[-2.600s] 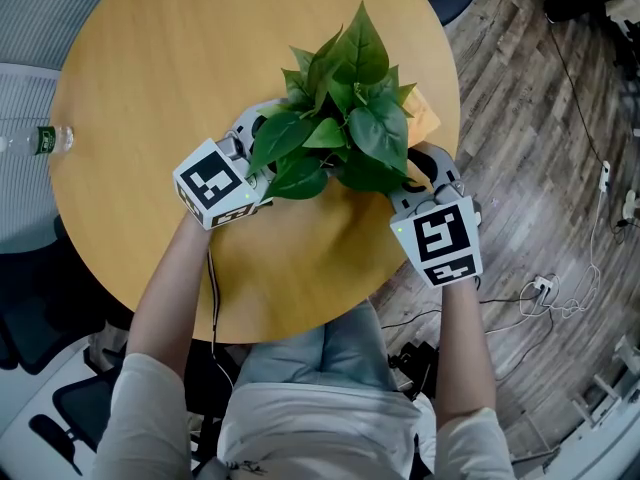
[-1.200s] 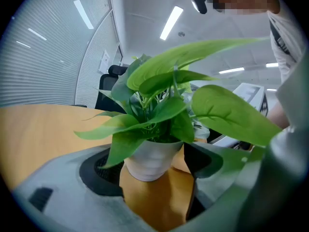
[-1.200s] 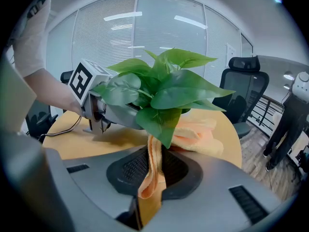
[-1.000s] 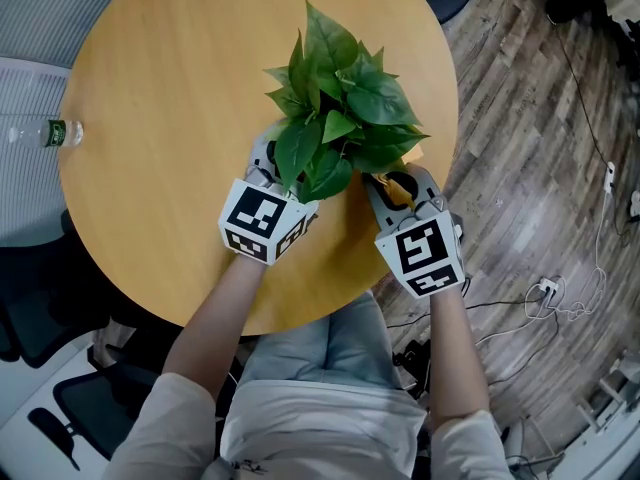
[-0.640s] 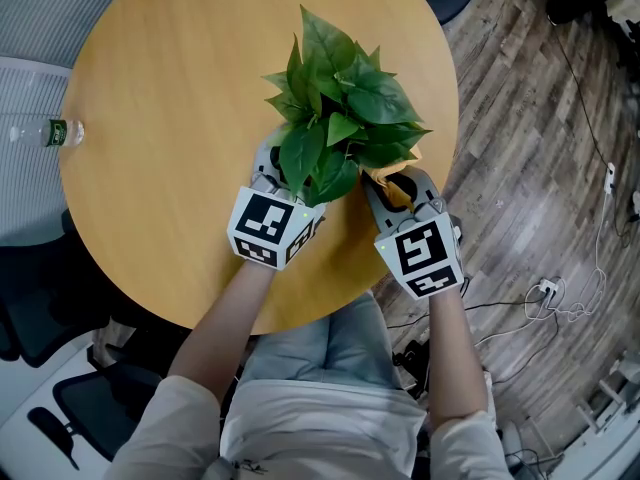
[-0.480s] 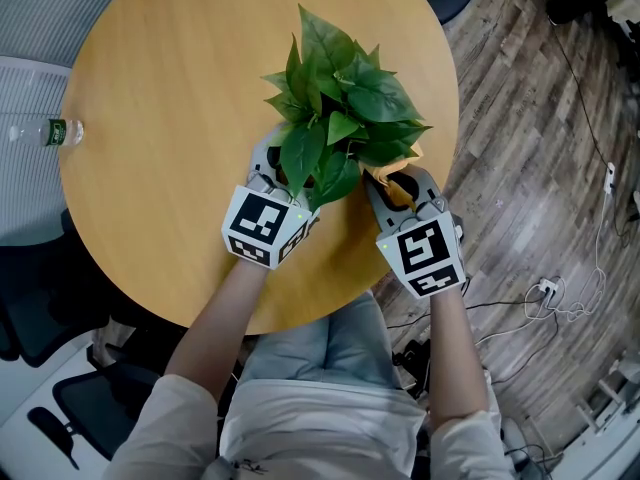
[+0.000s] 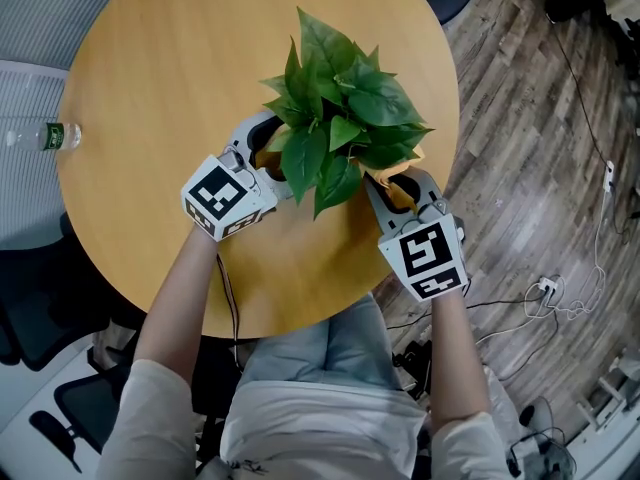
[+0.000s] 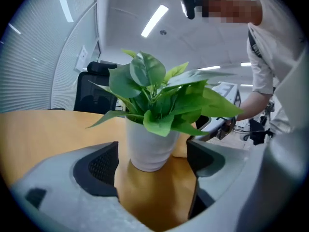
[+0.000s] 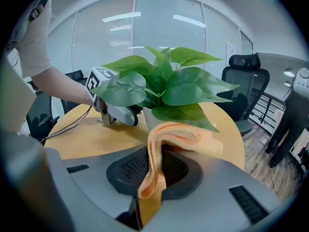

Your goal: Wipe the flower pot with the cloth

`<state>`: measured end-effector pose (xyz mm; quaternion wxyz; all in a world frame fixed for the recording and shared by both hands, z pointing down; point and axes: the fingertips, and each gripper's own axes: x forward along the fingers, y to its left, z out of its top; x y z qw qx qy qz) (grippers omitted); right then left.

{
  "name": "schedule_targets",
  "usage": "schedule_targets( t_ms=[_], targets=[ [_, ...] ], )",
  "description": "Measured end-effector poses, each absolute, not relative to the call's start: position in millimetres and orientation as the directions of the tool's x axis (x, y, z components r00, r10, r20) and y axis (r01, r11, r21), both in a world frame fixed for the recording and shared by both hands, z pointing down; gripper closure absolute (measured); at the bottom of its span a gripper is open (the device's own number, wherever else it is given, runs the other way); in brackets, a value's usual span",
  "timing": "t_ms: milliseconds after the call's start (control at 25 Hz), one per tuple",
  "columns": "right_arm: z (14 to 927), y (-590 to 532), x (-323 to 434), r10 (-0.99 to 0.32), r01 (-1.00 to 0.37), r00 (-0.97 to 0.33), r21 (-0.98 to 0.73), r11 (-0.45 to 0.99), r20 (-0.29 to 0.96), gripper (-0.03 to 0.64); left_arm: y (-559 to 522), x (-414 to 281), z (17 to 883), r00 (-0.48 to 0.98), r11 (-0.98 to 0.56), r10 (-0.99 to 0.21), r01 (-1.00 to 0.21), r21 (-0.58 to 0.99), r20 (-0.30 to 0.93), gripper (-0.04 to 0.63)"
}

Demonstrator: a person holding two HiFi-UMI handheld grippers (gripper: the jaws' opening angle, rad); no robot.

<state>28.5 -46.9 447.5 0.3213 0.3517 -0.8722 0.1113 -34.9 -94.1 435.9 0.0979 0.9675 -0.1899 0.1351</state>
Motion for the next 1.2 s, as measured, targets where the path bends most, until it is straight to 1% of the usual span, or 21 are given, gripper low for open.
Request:
schedule_targets(
  t_ms=[120,200,360,480,560,640,760,1000,1080,1200],
  targets=[
    [447.4,-47.2,28.6,-0.540,-0.684,-0.547,0.030,0.728,0.639,0.566,-98.5,-29.9,428.3,0.931,-0.946,-0.255,-0.295,0.130,0.260,0.121],
    [447.4,-47.7,28.7,-0.539,-0.682,-0.548,0.031,0.730,0.640,0.566,-101.7,-25.3,427.5,0.944,-0.963,-0.206,-0.242,0.120,0.256,0.100],
    [447.8,-47.3,29.0,-0.537,-0.681,-0.547,0.031,0.731,0.643,0.566,-103.7,-12.6,425.8,0.960,-0.981,-0.122,-0.155,0.114,0.253,0.095],
    [446.9,-46.8,28.2,-0.537,-0.681,-0.548,0.030,0.731,0.641,0.566,-103.0,-6.3,423.1,0.966,-0.984,-0.090,-0.125,0.131,0.244,0.097],
    [447.3,-46.9,27.8,-0.536,-0.679,-0.549,0.032,0.733,0.642,0.566,-105.1,-5.6,422.7,0.968,-0.980,-0.097,-0.133,0.146,0.232,0.099],
    [447.3,-47.3,29.2,-0.535,-0.679,-0.550,0.030,0.734,0.641,0.566,-107.5,-6.4,423.2,0.967,-0.977,-0.112,-0.149,0.151,0.228,0.124],
    [443.3,-53.2,42.4,-0.552,-0.703,-0.544,0.016,0.711,0.632,0.566,-108.2,-6.8,424.4,0.964,-0.976,-0.123,-0.160,0.147,0.236,0.129],
    [441.5,-87.6,79.6,-0.608,-0.753,-0.465,0.073,0.654,0.644,0.566,-108.2,-5.4,424.1,0.960,-0.973,-0.140,-0.179,0.145,0.243,0.132],
    [441.7,-97.6,79.1,-0.612,-0.751,-0.457,0.089,0.654,0.645,0.566,-108.2,-4.6,424.1,0.955,-0.970,-0.157,-0.196,0.142,0.250,0.132],
    [441.3,-104.0,65.8,-0.593,-0.712,-0.474,0.113,0.693,0.651,0.566,-108.4,-3.9,424.0,0.947,-0.964,-0.186,-0.227,0.137,0.261,0.133]
  ],
)
